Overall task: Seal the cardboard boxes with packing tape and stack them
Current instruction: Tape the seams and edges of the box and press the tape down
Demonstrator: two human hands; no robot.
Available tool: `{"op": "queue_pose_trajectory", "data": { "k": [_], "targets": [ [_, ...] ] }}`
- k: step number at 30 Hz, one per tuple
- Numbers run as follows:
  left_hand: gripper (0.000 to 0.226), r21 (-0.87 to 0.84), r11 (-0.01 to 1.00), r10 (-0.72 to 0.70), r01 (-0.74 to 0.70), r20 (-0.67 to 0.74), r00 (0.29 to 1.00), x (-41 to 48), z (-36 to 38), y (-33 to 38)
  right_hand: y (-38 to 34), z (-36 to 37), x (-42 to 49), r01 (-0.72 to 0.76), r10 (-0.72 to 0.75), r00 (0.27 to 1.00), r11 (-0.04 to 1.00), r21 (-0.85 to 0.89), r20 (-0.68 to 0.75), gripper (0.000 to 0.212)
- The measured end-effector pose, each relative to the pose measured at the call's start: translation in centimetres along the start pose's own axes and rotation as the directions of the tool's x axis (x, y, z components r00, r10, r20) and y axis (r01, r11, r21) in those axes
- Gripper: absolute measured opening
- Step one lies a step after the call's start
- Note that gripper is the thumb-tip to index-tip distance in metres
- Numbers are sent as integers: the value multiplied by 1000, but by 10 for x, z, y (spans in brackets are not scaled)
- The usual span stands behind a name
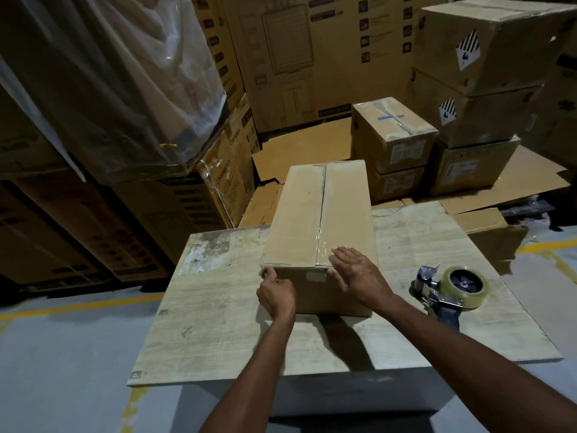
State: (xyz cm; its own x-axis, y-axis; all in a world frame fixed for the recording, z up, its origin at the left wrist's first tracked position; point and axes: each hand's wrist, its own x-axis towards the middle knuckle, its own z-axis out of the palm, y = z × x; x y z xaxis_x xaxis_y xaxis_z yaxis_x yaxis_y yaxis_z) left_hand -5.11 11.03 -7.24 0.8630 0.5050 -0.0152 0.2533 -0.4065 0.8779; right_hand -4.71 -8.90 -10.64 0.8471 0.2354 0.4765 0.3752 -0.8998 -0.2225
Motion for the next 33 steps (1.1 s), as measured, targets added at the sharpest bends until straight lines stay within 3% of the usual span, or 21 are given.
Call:
{"op": "queue_pose_trajectory", "data": {
  "k": [4, 7, 9, 12, 14, 17, 19, 23, 33],
  "targets": [
    [50, 74, 987, 136, -145, 111, 984, -9, -9, -2, 1, 3, -1, -17, 17, 1000, 1000, -22, 8, 43],
    [43, 77, 945, 298, -318, 194, 935, -12, -17, -13, 1, 3, -2, -8, 8, 1000, 1000, -22, 6, 42],
    [40, 109, 898, 407, -426, 161, 899, -7, -31, -20, -1, 3, -4, -23, 23, 999, 1000, -19, 23, 46],
    [45, 209, 759, 610, -616, 104, 786, 23, -50, -35, -8, 5, -8, -55, 55, 998, 998, -20, 6, 49],
    [59, 271, 616, 721, -739, 183, 668, 51, -59, -43, -16, 7, -8, -50, 48, 998, 998, -42, -40, 44],
    [76, 298, 469, 752, -831, 359, 553, 84, -64, -42, -41, 15, 3, 44, -50, 995, 997, -67, -89, 46],
    [73, 301, 425, 744, -854, 422, 519, 92, -62, -38, -61, 24, 14, 131, -144, 981, 986, -101, -130, 31],
    [71, 252, 477, 726, -842, 426, 539, 99, -56, -44, -88, 47, 41, 172, -180, 980, 980, -100, -80, 29],
    [78, 268, 494, 733, -827, 384, 562, 95, -46, -61, -79, 43, 42, 190, -194, 980, 979, -80, -51, 52]
  ]
}}
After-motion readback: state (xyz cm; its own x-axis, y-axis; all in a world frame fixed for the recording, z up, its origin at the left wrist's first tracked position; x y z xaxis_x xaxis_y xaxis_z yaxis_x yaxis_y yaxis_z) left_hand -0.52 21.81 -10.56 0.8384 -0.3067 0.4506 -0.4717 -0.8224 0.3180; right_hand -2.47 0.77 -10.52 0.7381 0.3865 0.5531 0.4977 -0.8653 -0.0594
